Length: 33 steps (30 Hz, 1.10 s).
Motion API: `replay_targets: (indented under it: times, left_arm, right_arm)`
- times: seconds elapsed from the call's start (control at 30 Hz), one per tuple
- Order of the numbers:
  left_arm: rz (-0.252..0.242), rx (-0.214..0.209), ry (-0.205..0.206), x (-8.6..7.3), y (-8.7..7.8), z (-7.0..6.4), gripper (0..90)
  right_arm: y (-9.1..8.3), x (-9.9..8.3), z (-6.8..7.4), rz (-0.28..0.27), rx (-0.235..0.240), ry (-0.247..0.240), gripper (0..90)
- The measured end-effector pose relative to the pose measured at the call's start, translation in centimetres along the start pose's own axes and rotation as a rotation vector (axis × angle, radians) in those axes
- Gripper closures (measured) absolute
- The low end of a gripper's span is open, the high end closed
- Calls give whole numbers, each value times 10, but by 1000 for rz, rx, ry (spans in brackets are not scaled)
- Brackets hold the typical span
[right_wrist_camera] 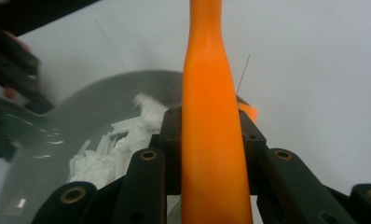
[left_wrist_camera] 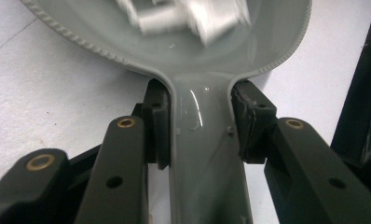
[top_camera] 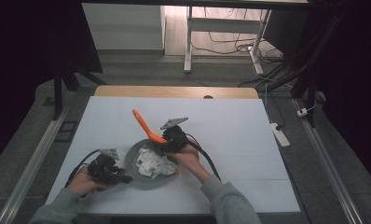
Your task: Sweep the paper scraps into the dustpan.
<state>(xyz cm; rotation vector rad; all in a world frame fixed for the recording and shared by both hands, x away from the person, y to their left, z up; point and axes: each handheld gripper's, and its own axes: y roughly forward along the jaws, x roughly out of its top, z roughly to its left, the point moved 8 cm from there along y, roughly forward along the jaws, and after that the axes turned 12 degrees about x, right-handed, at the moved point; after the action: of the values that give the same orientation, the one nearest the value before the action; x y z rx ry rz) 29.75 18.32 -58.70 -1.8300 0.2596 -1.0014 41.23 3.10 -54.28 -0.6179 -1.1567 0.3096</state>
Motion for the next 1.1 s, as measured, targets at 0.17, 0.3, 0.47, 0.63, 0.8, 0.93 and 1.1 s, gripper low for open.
replay_targets:
  times: [0.17, 0.3, 0.47, 0.63, 0.8, 0.93, 1.1]
  left_arm:
    - [0, 3, 1, 0, 0, 0, 612]
    - [0, 2, 1, 0, 0, 0, 611]
    - [0, 2, 0, 0, 0, 0, 611]
    - [0, 1, 1, 0, 0, 0, 611]
    - [1, 1, 0, 0, 0, 0, 612]
    - [-2, 0, -3, 1, -1, -2, 611]
    - [-1, 0, -6, 1, -1, -2, 611]
  right_arm:
    - [-18, 17, 6, -44, -27, -53, 701]
    - [-38, 24, -3, -81, -72, -61, 701]
    - [-53, 21, -20, -94, -116, -33, 701]
    - [-58, 12, -36, -77, -160, -3, 701]
    - [-57, -1, -48, -53, -197, 19, 701]
    - [-54, -11, -56, -29, -212, 34, 700]
    - [-53, -18, -59, -22, -221, 66, 700]
